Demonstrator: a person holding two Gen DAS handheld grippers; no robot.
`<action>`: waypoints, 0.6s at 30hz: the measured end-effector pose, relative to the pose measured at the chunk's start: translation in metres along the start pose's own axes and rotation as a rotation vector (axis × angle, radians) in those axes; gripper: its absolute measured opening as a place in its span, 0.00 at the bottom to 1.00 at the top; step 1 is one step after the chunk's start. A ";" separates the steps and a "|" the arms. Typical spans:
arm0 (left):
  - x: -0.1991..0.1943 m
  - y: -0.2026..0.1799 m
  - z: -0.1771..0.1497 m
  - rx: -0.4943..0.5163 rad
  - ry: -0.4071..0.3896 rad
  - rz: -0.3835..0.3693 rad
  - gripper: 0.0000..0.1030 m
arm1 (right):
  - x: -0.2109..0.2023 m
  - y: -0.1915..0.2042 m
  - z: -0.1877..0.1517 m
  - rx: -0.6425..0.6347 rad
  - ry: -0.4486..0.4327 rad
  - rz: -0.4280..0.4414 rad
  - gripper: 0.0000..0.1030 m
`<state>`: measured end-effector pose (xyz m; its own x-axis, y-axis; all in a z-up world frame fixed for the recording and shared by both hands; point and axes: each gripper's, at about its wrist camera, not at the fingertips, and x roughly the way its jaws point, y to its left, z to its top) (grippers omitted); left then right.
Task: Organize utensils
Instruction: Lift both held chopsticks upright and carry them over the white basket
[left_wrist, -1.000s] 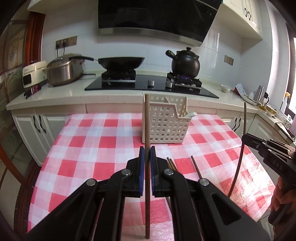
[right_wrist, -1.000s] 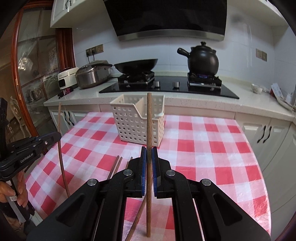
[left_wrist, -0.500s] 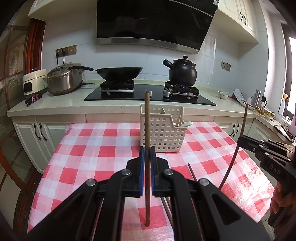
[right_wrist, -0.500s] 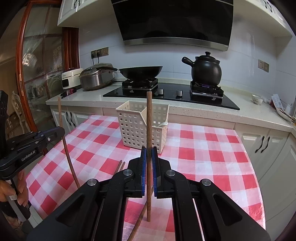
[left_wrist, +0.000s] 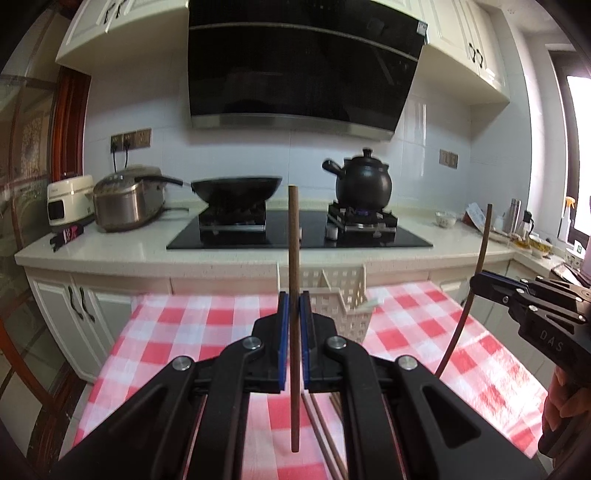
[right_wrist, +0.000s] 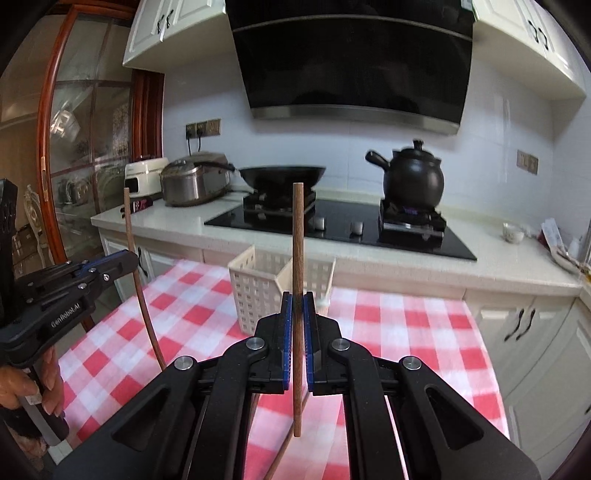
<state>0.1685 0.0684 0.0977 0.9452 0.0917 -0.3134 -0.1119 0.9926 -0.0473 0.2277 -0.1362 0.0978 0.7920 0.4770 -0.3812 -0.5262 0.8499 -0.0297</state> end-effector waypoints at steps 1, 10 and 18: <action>0.002 0.000 0.005 -0.001 -0.013 0.001 0.06 | 0.002 -0.001 0.006 -0.003 -0.015 0.002 0.06; 0.025 -0.004 0.069 0.001 -0.125 0.000 0.06 | 0.031 -0.012 0.055 -0.005 -0.087 0.013 0.06; 0.060 -0.009 0.124 -0.005 -0.191 -0.010 0.06 | 0.066 -0.024 0.101 0.004 -0.135 0.027 0.06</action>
<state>0.2644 0.0744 0.1967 0.9873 0.0954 -0.1271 -0.1029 0.9932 -0.0540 0.3243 -0.1022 0.1668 0.8124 0.5249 -0.2539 -0.5465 0.8373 -0.0177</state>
